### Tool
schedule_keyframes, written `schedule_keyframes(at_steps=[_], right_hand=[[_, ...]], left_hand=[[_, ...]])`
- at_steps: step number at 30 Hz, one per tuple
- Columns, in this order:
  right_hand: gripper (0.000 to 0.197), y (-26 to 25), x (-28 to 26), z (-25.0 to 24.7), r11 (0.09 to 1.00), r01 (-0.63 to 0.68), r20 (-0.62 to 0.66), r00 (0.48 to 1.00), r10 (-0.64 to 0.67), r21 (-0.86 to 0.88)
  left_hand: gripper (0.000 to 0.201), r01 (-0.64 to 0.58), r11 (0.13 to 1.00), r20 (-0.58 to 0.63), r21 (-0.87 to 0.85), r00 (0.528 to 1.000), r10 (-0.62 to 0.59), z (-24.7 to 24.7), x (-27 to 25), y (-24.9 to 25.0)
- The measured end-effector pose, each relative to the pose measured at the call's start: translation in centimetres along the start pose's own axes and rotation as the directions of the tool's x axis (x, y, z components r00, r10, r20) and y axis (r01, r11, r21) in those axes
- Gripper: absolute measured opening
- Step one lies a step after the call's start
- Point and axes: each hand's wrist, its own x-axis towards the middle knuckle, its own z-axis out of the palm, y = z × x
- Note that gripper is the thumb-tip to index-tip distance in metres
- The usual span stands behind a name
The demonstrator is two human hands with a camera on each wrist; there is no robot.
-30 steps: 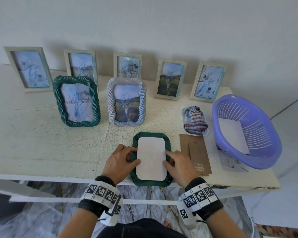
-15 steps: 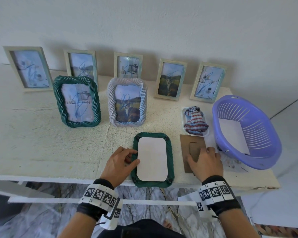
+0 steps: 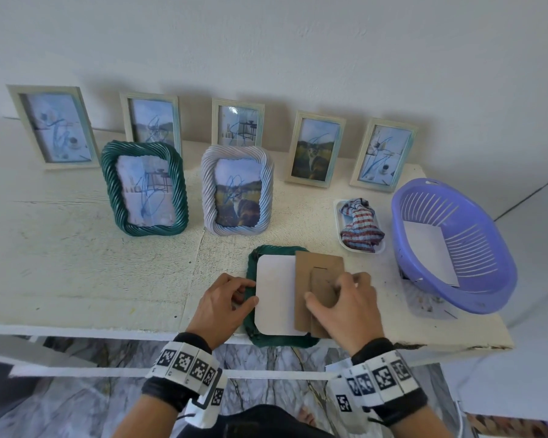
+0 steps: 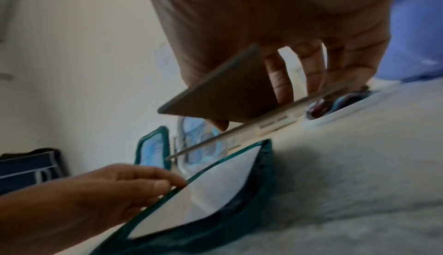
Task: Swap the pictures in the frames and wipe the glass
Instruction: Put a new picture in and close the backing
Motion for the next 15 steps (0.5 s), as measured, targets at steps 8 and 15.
schedule_keyframes(at_steps=[8, 15], right_hand=[[0.064, -4.3, -0.4, 3.2, 0.988, 0.106, 0.039, 0.994, -0.102, -0.109], [0.067, -4.8, 0.0, 3.7, 0.987, 0.113, 0.043, 0.993, -0.109, -0.112]], left_hand=[[0.022, -0.051, 0.999, -0.002, 0.005, 0.999, 0.051, 0.0, 0.0, -0.3], [0.025, -0.049, 0.999, 0.006, 0.001, 0.999, 0.049, 0.0, 0.1, -0.5]])
